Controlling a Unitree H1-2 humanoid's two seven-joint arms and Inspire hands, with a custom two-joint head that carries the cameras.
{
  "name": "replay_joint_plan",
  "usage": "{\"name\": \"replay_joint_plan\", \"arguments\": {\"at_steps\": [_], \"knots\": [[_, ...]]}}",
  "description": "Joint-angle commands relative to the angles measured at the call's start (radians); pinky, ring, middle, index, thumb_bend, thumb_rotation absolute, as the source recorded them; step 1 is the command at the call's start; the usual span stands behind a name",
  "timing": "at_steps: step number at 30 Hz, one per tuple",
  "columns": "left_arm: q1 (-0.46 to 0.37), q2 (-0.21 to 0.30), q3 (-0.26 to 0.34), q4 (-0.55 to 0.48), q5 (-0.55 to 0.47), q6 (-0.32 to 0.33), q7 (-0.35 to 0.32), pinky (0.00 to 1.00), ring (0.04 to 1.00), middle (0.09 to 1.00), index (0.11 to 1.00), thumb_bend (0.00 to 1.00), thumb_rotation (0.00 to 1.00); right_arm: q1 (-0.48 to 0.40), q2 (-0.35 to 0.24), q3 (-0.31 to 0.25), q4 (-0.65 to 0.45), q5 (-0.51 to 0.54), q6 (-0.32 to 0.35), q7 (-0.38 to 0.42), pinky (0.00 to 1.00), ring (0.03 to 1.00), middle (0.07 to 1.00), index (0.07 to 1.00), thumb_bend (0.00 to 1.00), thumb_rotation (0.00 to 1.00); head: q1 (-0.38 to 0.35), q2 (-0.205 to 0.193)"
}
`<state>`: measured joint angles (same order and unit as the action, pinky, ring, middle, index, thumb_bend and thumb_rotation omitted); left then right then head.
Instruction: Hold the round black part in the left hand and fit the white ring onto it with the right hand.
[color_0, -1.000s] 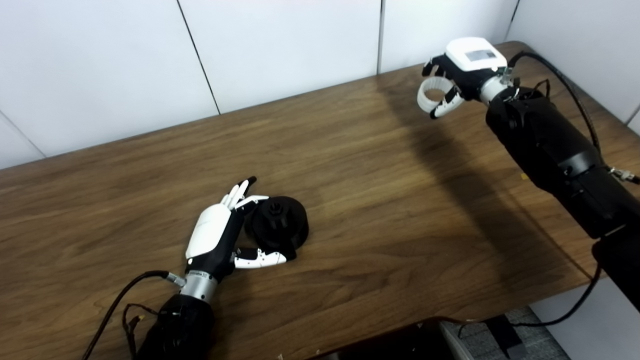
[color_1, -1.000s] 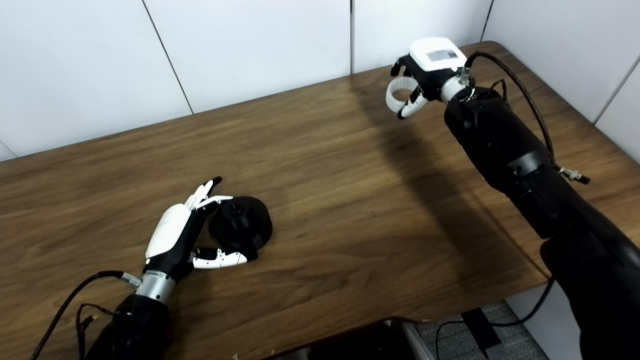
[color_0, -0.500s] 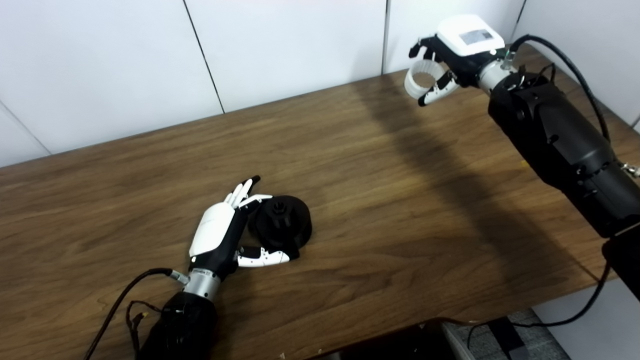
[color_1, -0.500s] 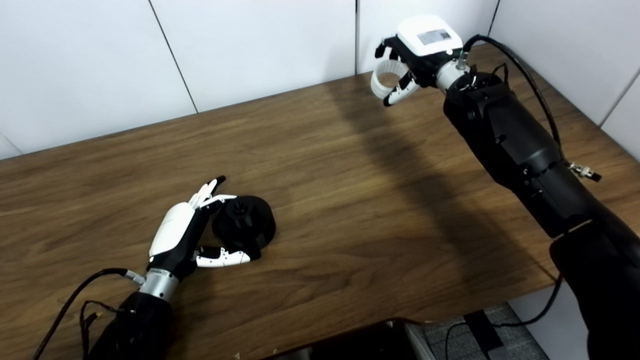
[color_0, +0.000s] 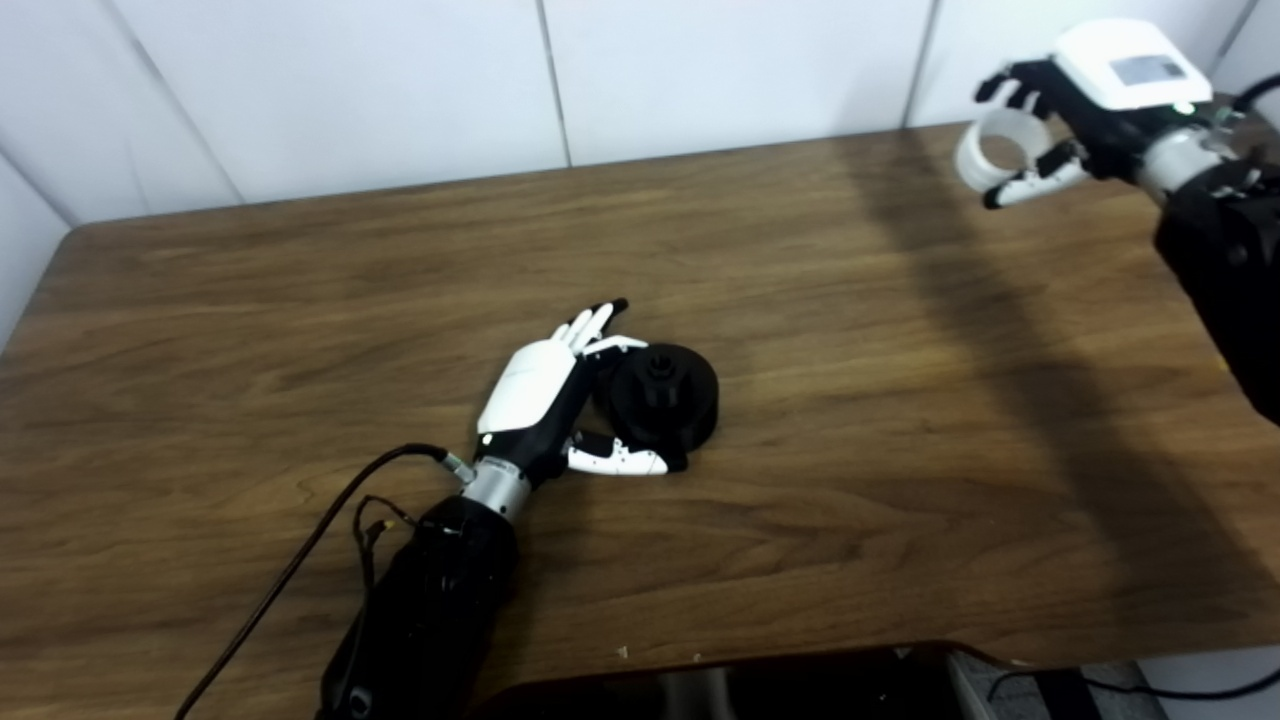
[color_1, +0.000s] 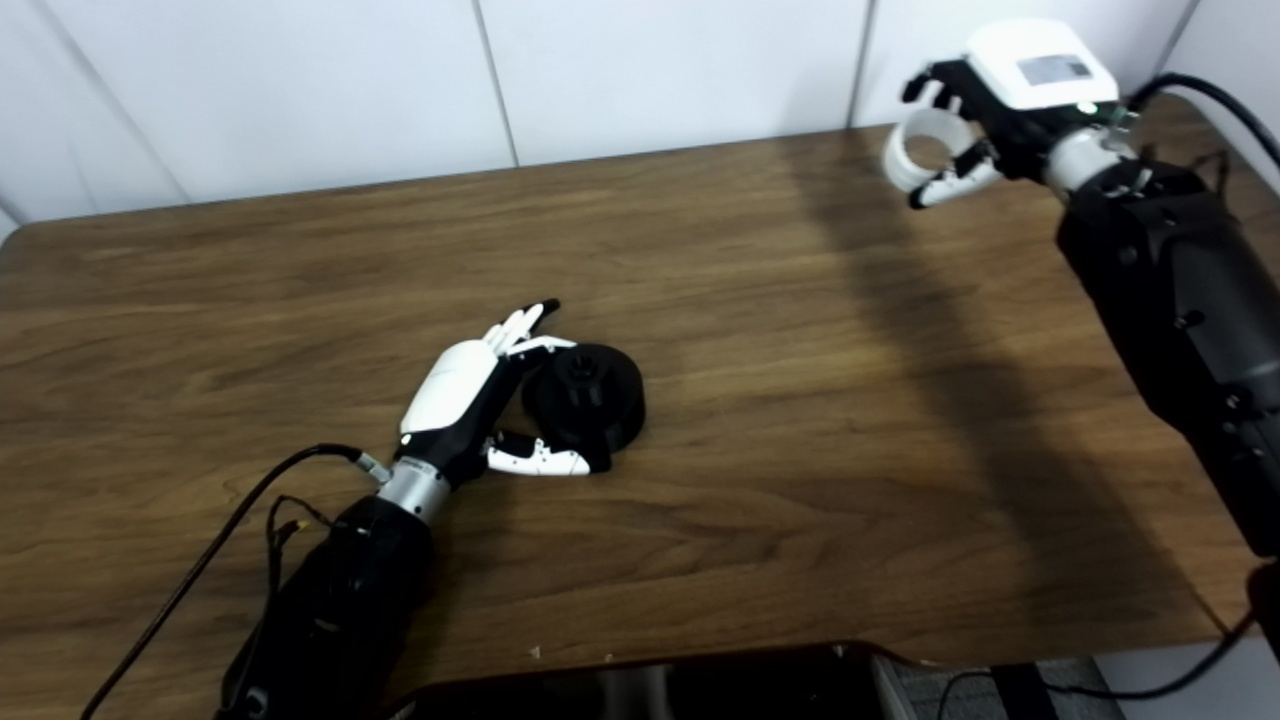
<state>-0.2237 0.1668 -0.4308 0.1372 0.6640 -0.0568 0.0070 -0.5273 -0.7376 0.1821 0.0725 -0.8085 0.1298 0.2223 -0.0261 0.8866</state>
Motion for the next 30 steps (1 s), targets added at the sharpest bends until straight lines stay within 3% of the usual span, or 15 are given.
{"name": "replay_joint_plan", "arguments": {"at_steps": [1, 12, 21, 30], "knots": [[0.005, -0.028, -0.04, 0.047, 0.02, 0.006, -0.028, 0.96, 1.0, 1.0, 0.705, 1.0, 0.43, -0.042, -0.031, -0.025, -0.025, -0.001, -0.024, -0.017, 0.95, 0.613, 0.626, 0.72, 0.7, 0.22, -0.001, 0.002], [0.007, -0.032, -0.044, 0.045, 0.023, 0.012, -0.023, 0.97, 1.0, 1.0, 0.706, 1.0, 0.42, -0.029, -0.019, -0.039, -0.062, 0.028, -0.053, -0.013, 0.94, 0.61, 0.613, 0.715, 0.7, 0.23, 0.0, 0.007], [0.006, -0.032, -0.045, 0.042, 0.022, 0.019, -0.027, 0.98, 1.0, 1.0, 0.708, 1.0, 0.41, 0.012, 0.012, -0.048, -0.162, 0.051, -0.097, -0.026, 0.89, 0.58, 0.575, 0.693, 0.73, 0.21, 0.0, 0.007], [0.004, -0.032, -0.044, 0.046, 0.022, 0.016, -0.023, 0.98, 1.0, 1.0, 0.708, 1.0, 0.41, 0.057, 0.054, -0.05, -0.264, 0.062, -0.117, -0.006, 0.93, 0.594, 0.579, 0.692, 0.72, 0.21, -0.007, 0.008]]}}
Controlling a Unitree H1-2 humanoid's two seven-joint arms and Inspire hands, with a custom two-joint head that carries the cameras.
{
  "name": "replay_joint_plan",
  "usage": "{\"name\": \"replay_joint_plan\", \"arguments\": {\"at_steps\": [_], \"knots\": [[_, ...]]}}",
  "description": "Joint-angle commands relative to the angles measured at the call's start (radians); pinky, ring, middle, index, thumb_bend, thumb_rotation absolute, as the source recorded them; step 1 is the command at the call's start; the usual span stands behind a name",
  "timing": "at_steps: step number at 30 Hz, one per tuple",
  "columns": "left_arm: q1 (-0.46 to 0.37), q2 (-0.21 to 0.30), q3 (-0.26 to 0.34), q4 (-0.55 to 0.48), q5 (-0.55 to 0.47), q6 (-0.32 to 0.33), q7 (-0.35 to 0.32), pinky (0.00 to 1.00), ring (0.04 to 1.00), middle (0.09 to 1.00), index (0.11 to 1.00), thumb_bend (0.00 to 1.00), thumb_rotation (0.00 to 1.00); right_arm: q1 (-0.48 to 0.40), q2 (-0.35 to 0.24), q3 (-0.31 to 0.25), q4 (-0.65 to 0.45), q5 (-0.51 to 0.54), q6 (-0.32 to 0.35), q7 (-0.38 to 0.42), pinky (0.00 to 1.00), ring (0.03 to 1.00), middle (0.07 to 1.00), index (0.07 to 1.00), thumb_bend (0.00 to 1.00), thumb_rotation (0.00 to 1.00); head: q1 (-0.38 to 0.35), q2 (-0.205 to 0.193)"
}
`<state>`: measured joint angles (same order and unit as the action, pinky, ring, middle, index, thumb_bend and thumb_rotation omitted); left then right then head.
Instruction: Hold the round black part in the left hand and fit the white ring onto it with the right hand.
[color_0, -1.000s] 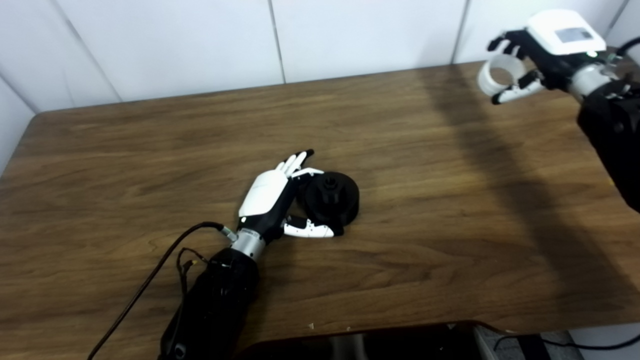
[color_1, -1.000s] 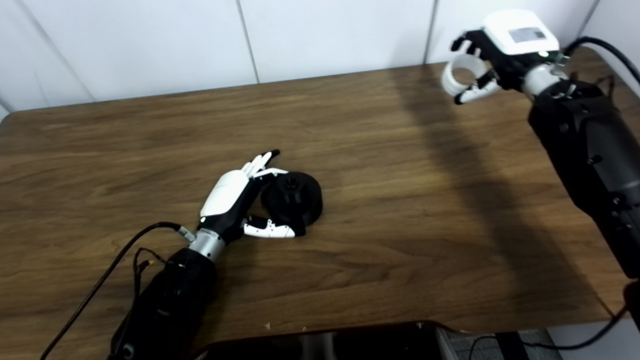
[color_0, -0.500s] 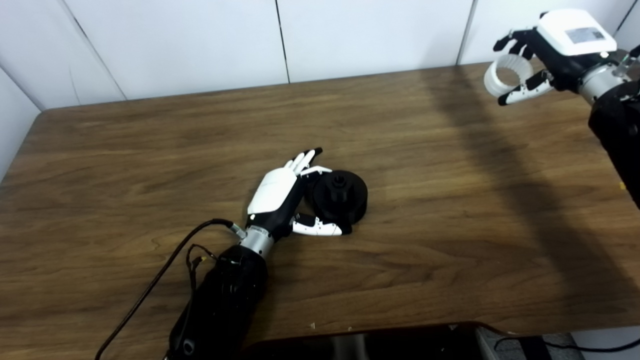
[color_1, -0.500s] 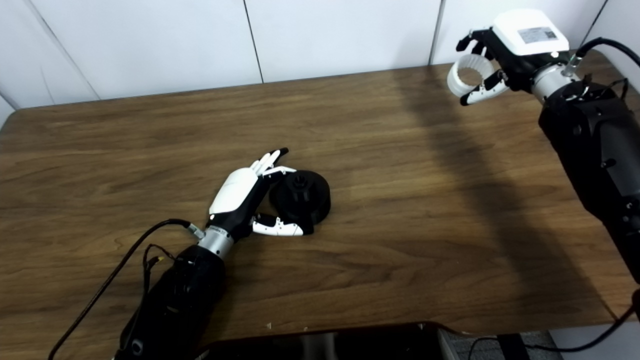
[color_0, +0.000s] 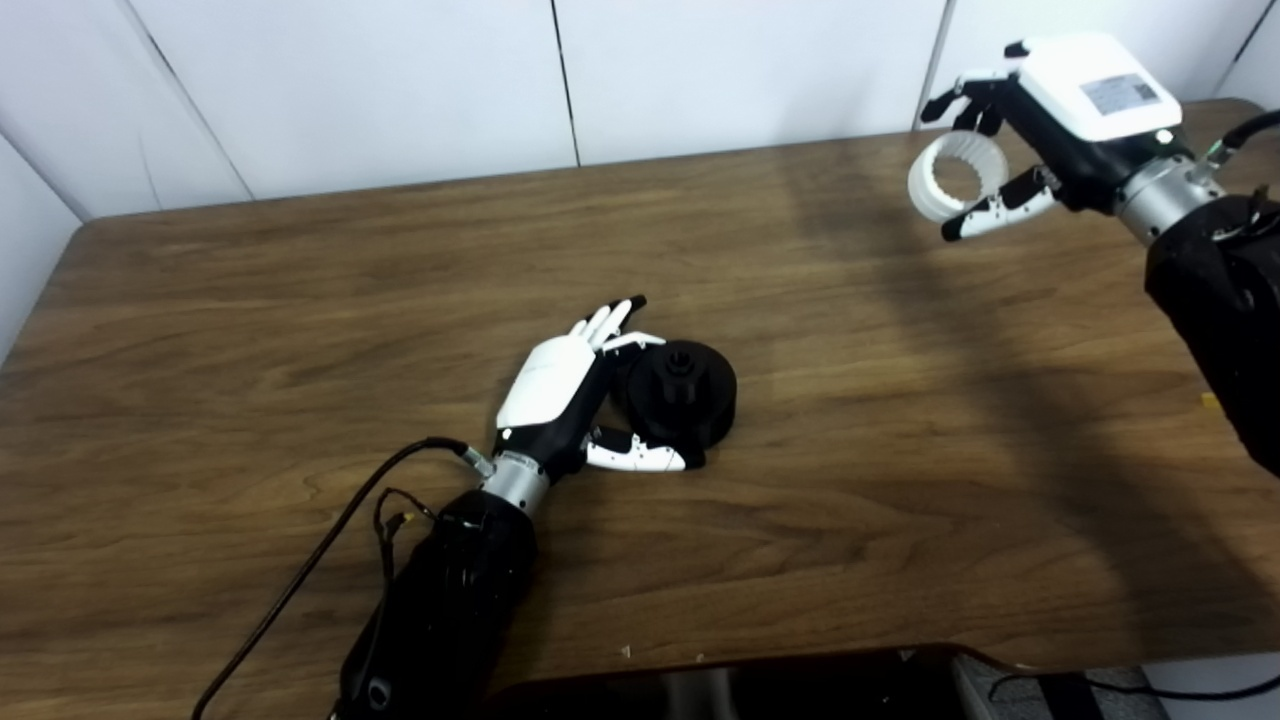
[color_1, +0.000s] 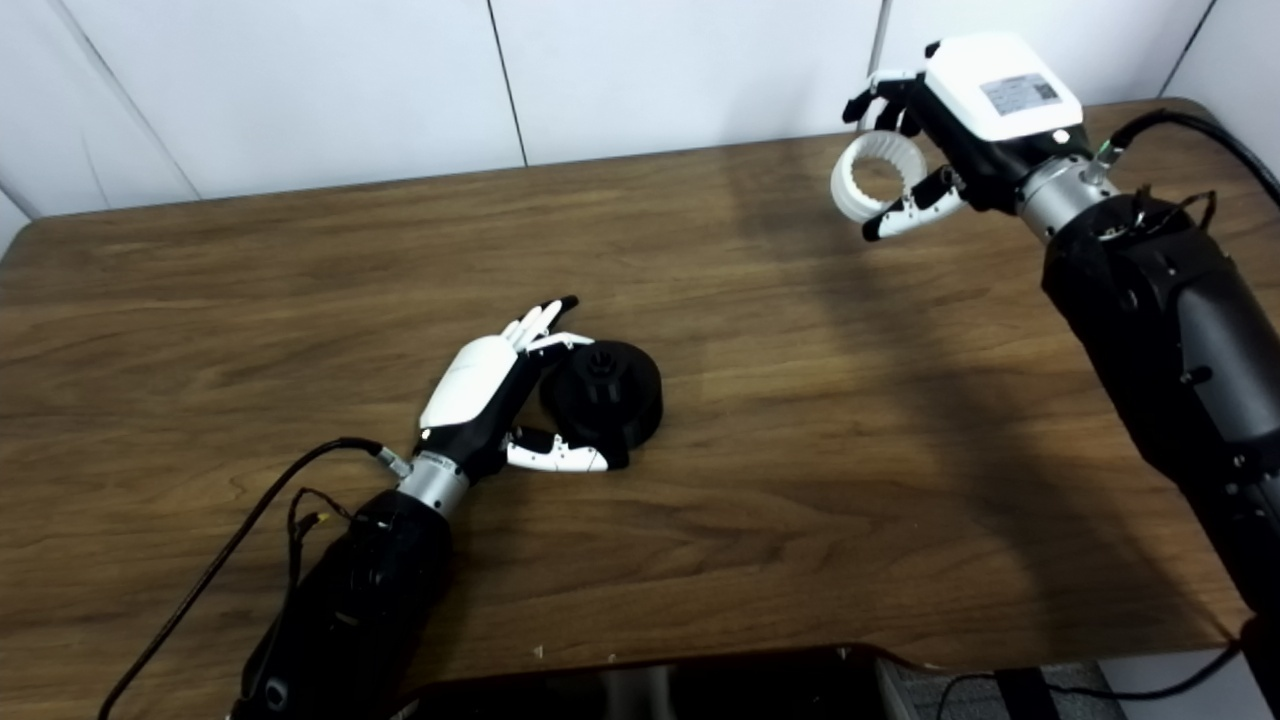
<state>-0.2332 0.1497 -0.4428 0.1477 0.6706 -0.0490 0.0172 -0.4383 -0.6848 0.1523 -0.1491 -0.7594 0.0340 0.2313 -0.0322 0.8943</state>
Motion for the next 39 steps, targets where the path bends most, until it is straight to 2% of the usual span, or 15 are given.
{"name": "replay_joint_plan", "arguments": {"at_steps": [1, 11, 22, 39], "knots": [[0.013, -0.015, -0.033, 0.035, 0.016, 0.009, -0.034, 0.97, 1.0, 1.0, 0.707, 1.0, 0.41, -0.028, 0.008, -0.02, -0.053, 0.015, -0.02, -0.01, 0.93, 0.597, 0.579, 0.691, 0.71, 0.22, -0.001, 0.001], [0.011, -0.017, -0.035, 0.035, 0.019, 0.01, -0.033, 0.97, 1.0, 1.0, 0.708, 1.0, 0.41, 0.006, 0.064, -0.019, -0.158, 0.031, -0.005, 0.056, 0.97, 0.598, 0.577, 0.7, 0.69, 0.23, -0.001, 0.002], [0.01, -0.02, -0.035, 0.033, 0.017, 0.019, -0.037, 0.98, 1.0, 1.0, 0.709, 1.0, 0.41, 0.026, 0.128, 0.001, -0.231, 0.025, -0.01, 0.113, 0.93, 0.584, 0.583, 0.708, 0.68, 0.23, -0.002, 0.005], [0.002, -0.026, -0.04, 0.036, 0.017, 0.027, -0.038, 0.98, 1.0, 1.0, 0.712, 1.0, 0.41, 0.04, 0.23, 0.076, -0.269, 0.005, -0.046, 0.145, 0.9, 0.566, 0.571, 0.703, 0.68, 0.24, 0.006, 0.008]]}}
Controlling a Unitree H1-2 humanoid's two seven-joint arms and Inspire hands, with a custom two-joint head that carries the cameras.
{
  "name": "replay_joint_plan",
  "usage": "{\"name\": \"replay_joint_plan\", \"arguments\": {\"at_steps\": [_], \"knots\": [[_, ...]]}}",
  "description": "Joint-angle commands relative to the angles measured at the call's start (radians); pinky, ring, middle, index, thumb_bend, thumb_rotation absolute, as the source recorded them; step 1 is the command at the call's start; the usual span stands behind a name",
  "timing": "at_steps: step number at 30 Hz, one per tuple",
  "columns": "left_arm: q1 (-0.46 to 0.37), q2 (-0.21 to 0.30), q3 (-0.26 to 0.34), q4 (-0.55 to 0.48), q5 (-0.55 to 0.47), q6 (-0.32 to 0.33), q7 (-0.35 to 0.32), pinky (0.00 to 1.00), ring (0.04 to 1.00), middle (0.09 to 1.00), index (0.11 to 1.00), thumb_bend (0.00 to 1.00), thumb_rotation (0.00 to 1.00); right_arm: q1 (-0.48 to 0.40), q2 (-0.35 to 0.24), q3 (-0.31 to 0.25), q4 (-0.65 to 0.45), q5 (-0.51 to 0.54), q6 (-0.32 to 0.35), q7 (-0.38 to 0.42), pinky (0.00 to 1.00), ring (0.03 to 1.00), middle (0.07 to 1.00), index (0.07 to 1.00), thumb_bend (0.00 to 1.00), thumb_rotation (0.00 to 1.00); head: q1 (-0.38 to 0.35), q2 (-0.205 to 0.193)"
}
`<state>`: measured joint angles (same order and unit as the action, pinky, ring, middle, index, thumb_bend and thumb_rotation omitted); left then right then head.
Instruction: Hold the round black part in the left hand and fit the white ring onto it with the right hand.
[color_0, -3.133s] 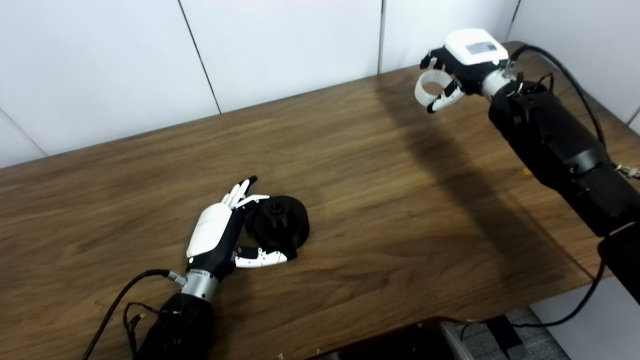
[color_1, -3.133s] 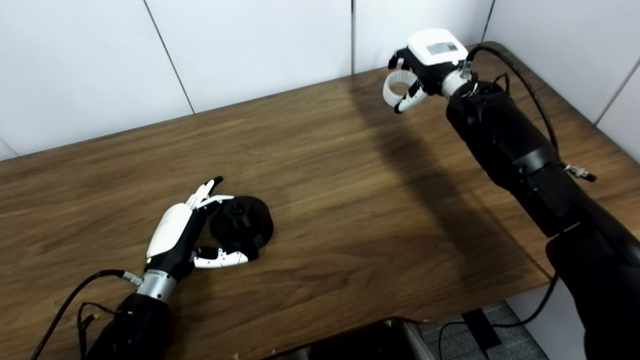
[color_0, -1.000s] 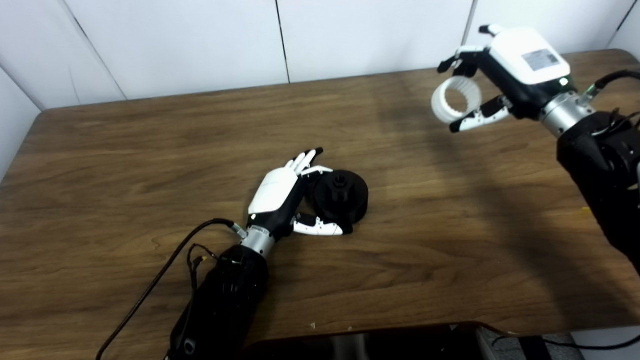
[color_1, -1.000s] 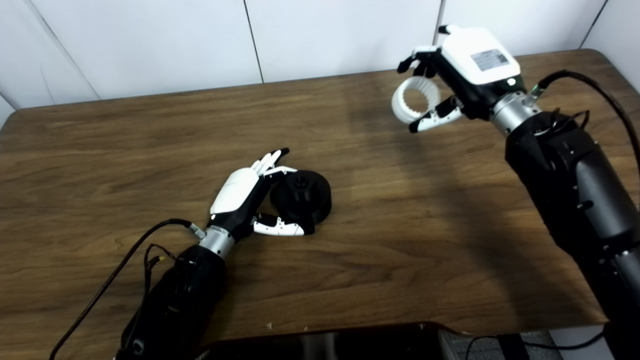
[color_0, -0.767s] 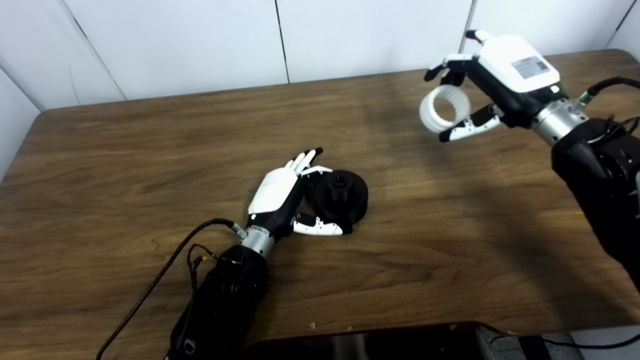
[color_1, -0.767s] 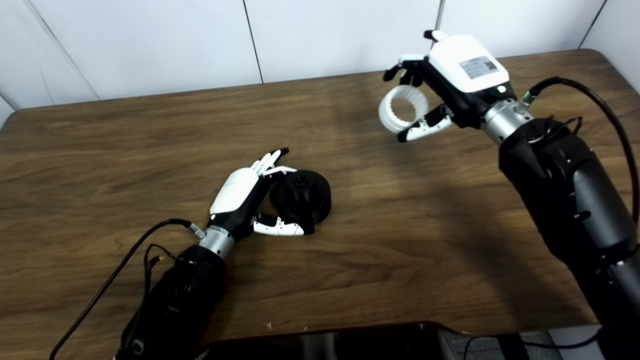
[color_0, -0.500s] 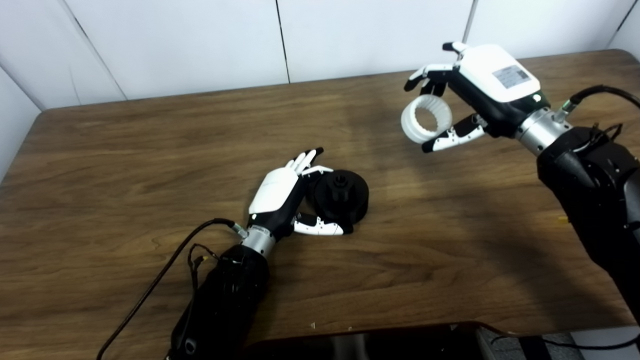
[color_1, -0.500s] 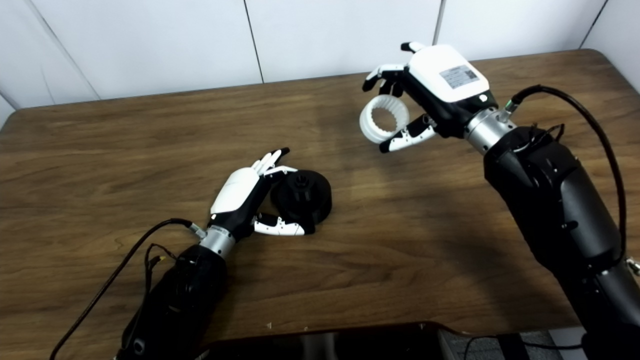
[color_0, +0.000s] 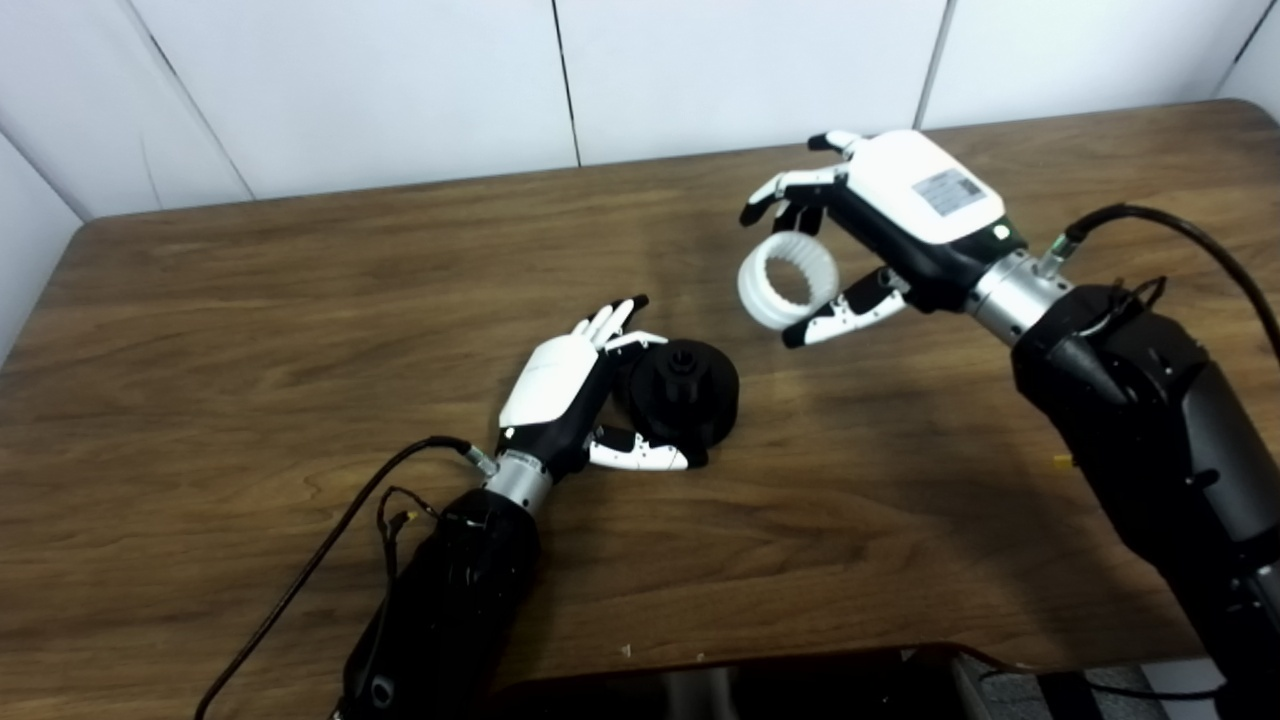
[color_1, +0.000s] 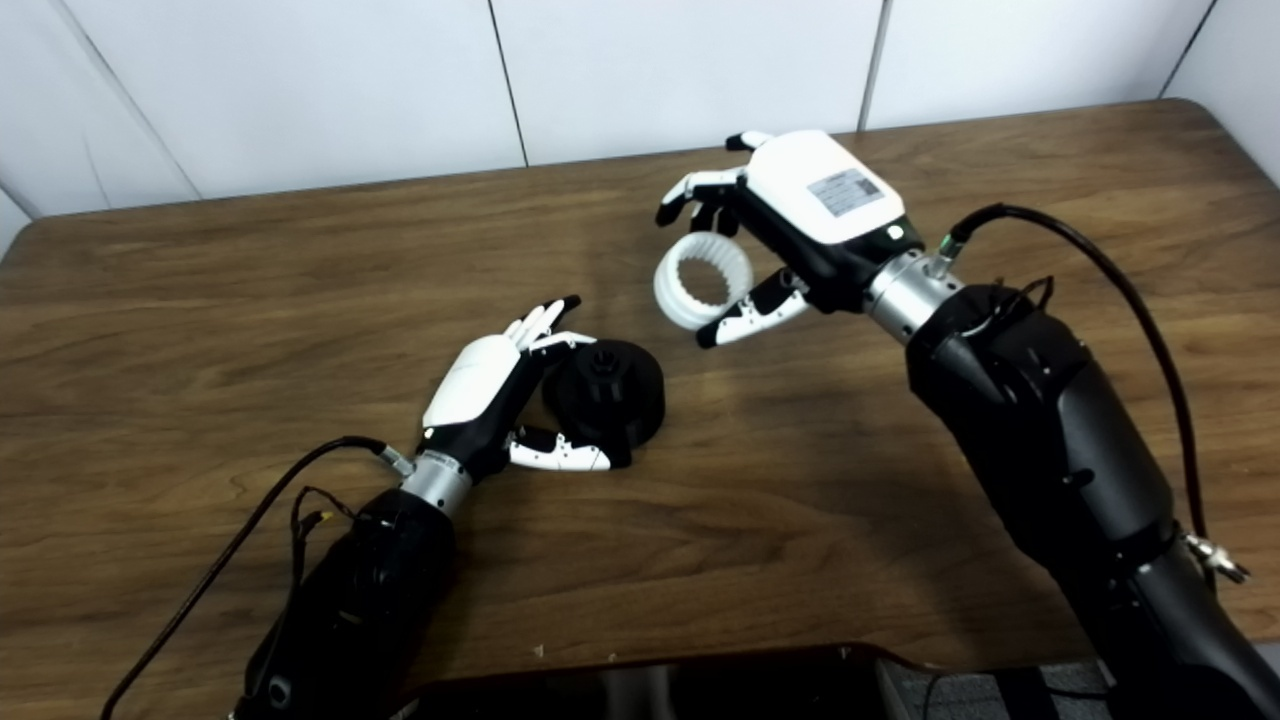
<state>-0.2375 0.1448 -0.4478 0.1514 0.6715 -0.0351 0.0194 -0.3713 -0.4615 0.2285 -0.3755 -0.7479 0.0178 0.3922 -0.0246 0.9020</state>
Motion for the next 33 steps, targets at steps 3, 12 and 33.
{"name": "replay_joint_plan", "arguments": {"at_steps": [3, 12, 33], "knots": [[0.007, -0.022, -0.037, 0.03, 0.02, 0.017, -0.039, 0.98, 1.0, 1.0, 0.713, 1.0, 0.41, -0.022, 0.026, 0.016, -0.038, -0.011, -0.038, -0.015, 0.91, 0.564, 0.569, 0.703, 0.67, 0.27, 0.004, 0.002], [0.006, -0.027, -0.039, 0.027, 0.02, 0.026, -0.04, 0.97, 1.0, 1.0, 0.713, 1.0, 0.4, -0.014, 0.065, 0.046, -0.041, -0.026, -0.04, -0.001, 0.91, 0.543, 0.566, 0.695, 0.68, 0.28, 0.005, 0.004], [0.01, -0.032, -0.046, 0.021, 0.021, 0.027, -0.035, 0.98, 1.0, 1.0, 0.709, 1.0, 0.37, 0.008, 0.125, 0.101, -0.022, -0.081, -0.066, 0.023, 0.87, 0.527, 0.561, 0.69, 0.7, 0.23, 0.013, 0.009]]}}
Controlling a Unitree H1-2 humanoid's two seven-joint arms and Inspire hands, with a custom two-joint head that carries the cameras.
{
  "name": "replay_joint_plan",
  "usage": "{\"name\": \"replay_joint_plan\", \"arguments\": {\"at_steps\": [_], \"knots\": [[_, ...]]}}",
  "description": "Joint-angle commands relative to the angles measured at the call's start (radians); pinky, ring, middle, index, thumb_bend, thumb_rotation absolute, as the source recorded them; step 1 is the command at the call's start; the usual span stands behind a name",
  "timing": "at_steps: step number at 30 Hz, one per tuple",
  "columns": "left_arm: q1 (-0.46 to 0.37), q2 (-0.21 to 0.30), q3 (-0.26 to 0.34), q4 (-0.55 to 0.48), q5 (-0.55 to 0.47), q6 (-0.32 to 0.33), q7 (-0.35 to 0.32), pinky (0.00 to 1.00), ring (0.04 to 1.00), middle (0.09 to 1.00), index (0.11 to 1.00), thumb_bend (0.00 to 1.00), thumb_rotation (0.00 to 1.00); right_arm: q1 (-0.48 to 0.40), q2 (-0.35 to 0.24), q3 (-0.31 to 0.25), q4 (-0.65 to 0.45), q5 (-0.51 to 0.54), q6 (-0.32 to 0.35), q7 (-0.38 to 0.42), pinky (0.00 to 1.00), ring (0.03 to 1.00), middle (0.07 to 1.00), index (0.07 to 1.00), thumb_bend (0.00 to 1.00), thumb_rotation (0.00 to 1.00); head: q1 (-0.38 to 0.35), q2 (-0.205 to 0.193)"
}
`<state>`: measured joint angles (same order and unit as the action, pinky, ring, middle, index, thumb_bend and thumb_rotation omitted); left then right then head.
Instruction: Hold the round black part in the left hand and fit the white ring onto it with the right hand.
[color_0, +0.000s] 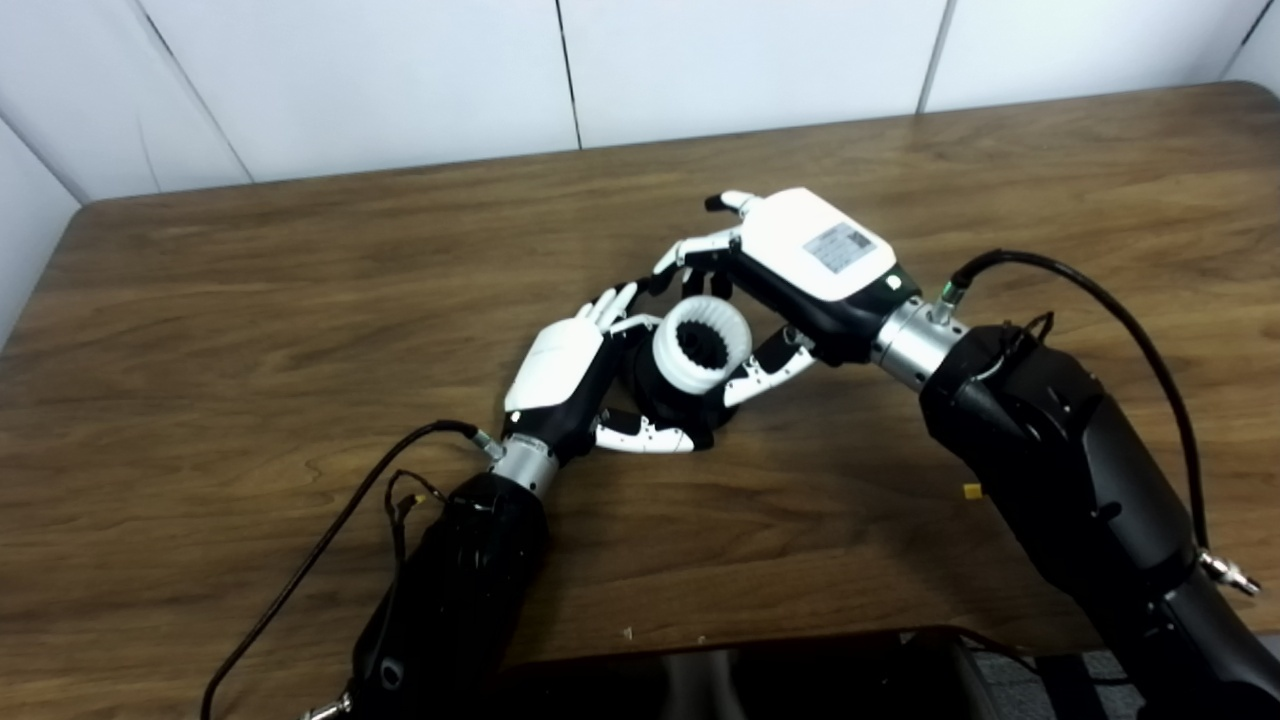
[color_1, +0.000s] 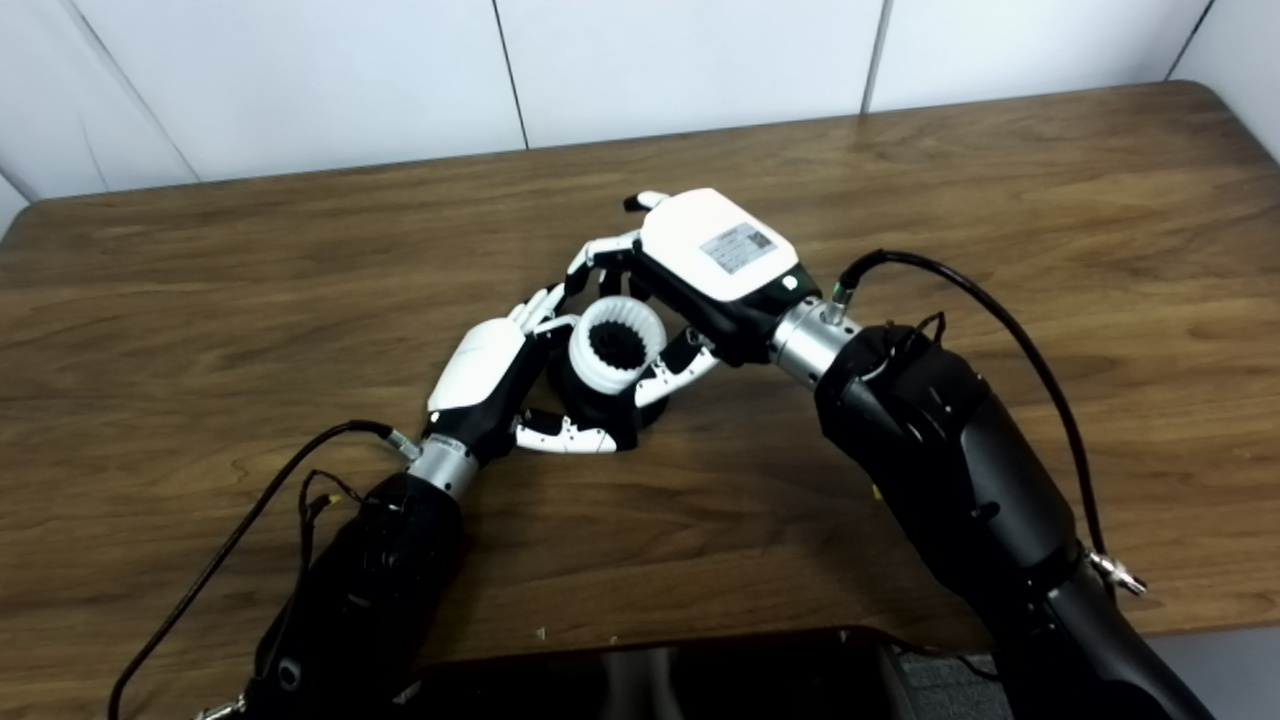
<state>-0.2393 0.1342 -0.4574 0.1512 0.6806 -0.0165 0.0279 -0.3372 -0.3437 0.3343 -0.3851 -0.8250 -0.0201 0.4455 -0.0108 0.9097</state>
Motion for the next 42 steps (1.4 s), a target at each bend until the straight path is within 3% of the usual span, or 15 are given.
{"name": "replay_joint_plan", "arguments": {"at_steps": [1, 11, 42], "knots": [[0.011, -0.022, -0.036, 0.023, 0.011, 0.006, -0.043, 0.98, 1.0, 1.0, 0.708, 1.0, 0.37, -0.026, 0.008, -0.004, -0.008, -0.005, -0.031, -0.032, 0.87, 0.526, 0.559, 0.689, 0.7, 0.23, 0.0, 0.001], [0.011, -0.021, -0.04, 0.024, 0.005, 0.002, -0.041, 0.98, 1.0, 1.0, 0.708, 1.0, 0.37, -0.036, 0.018, 0.009, 0.044, -0.012, -0.062, -0.042, 0.84, 0.52, 0.55, 0.686, 0.7, 0.25, 0.003, 0.004], [0.014, -0.013, -0.038, -0.003, 0.014, 0.02, -0.059, 0.98, 1.0, 1.0, 0.719, 1.0, 0.44, -0.085, 0.002, -0.002, 0.114, -0.021, -0.047, -0.028, 0.88, 0.531, 0.564, 0.702, 0.68, 0.24, -0.005, 0.009]]}}
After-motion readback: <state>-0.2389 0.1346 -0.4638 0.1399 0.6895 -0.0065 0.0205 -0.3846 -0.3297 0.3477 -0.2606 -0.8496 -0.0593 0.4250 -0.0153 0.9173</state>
